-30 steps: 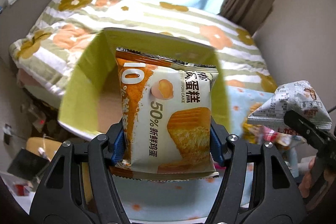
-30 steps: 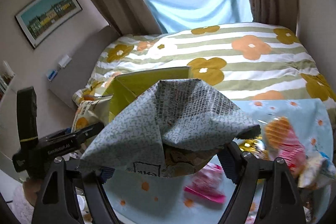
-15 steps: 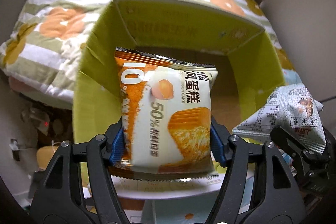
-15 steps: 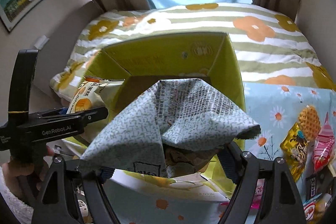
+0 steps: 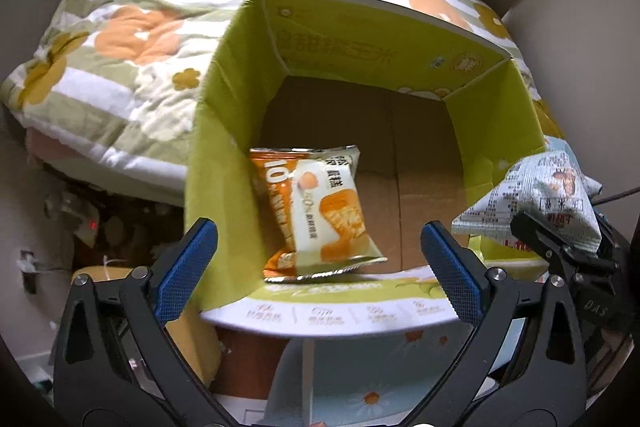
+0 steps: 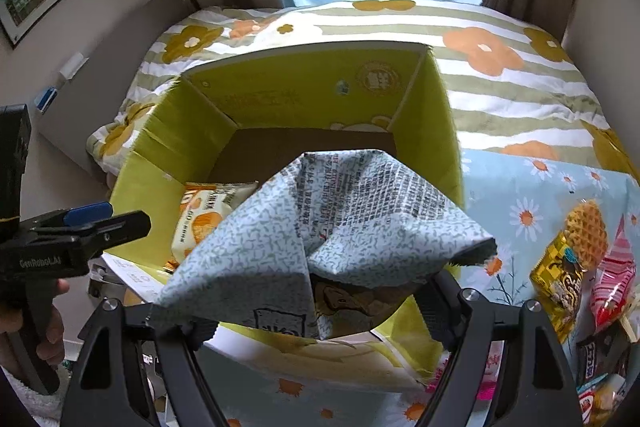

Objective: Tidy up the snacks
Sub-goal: 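Open both tools to drop the cake packet and grey bag into the box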

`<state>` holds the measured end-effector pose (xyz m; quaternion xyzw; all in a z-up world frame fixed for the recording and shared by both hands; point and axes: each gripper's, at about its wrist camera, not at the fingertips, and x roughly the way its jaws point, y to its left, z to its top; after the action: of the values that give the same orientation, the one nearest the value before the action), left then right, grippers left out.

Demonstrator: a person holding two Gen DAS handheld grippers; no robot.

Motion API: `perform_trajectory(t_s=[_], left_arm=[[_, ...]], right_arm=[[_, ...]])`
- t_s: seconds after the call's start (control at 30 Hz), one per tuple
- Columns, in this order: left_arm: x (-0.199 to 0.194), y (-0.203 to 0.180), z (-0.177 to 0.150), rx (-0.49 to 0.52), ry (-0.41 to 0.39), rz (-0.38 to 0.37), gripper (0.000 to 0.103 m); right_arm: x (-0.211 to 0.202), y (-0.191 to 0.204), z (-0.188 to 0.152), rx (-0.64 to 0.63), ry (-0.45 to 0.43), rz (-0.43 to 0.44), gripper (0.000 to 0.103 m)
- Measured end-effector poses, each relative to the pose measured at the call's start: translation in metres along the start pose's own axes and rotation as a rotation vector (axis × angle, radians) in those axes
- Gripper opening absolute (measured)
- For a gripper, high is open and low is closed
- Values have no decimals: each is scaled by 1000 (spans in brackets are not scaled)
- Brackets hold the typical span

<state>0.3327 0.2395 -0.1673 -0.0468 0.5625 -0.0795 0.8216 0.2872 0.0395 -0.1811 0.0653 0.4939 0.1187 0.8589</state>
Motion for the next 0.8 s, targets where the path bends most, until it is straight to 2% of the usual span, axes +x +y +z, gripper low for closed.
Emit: perform_trajectory(t_s=[0.1, 0.27, 0.37, 0.57, 0.8], left_arm=[[-6, 4, -3, -13, -11, 2, 101], [-18, 4, -12, -27, -39, -13, 101], [-23, 2, -18, -29, -48, -18, 101], [-32, -1, -31, -33, -70, -31, 101], [-49, -13, -42, 0, -130, -38, 101]], right_arm=[[1, 6, 1, -12, 2, -4, 81], [3, 5, 0, 39, -29, 32, 102], [2, 2, -7, 76, -29, 48, 102], [-14, 7, -23, -2, -30, -28, 102], [-37, 7, -31, 0, -69, -22, 102]])
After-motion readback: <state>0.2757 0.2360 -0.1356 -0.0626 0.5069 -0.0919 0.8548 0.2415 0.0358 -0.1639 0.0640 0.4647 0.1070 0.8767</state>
